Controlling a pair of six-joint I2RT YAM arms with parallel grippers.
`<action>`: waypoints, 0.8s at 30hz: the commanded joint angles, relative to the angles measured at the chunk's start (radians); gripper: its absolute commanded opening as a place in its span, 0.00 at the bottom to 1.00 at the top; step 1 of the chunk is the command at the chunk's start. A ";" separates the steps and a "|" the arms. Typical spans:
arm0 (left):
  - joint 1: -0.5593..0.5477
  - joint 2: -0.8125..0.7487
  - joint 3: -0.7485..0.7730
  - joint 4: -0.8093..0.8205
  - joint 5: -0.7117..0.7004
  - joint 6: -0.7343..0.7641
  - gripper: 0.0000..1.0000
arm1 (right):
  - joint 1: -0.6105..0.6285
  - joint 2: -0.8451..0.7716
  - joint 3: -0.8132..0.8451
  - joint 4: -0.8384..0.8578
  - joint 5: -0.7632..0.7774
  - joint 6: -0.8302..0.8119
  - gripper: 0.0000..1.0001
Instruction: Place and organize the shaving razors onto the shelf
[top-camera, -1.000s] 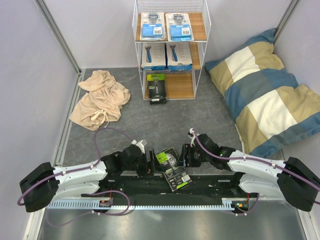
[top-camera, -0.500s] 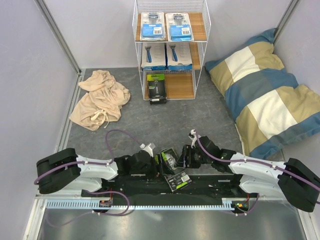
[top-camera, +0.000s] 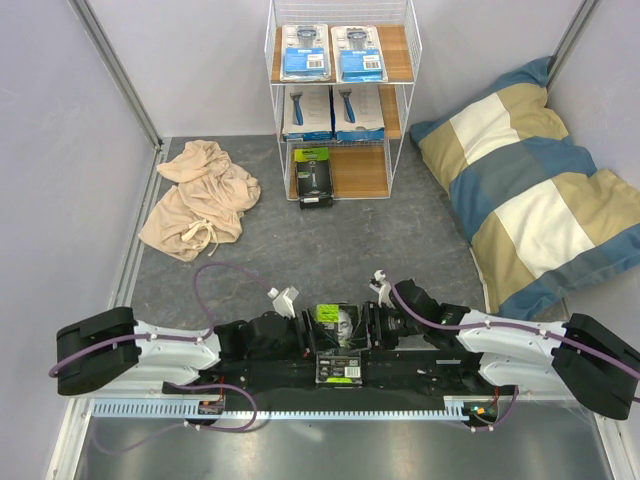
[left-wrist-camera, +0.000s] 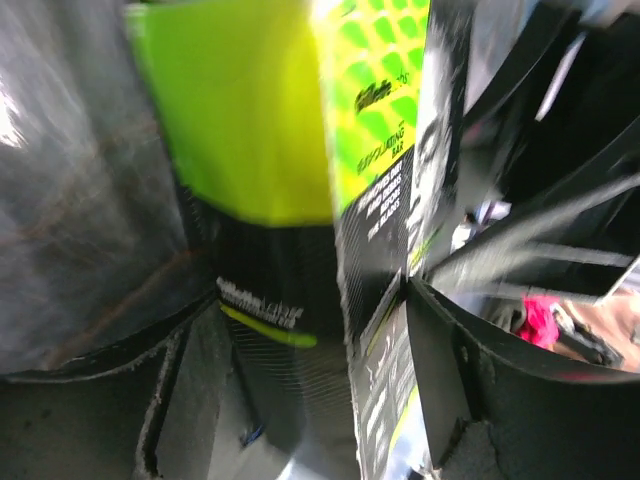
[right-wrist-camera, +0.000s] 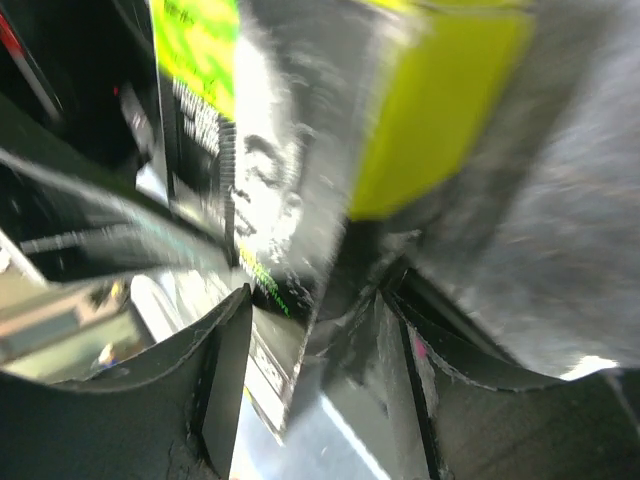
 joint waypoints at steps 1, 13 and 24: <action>0.006 -0.092 0.018 0.134 -0.155 0.105 0.41 | 0.038 0.011 0.024 0.156 -0.224 0.068 0.59; 0.008 -0.132 0.073 0.098 -0.066 0.140 0.02 | 0.032 -0.007 0.303 -0.236 0.071 -0.157 0.85; 0.050 -0.149 0.185 -0.030 -0.093 0.212 0.02 | -0.017 -0.133 0.427 -0.512 0.362 -0.210 0.98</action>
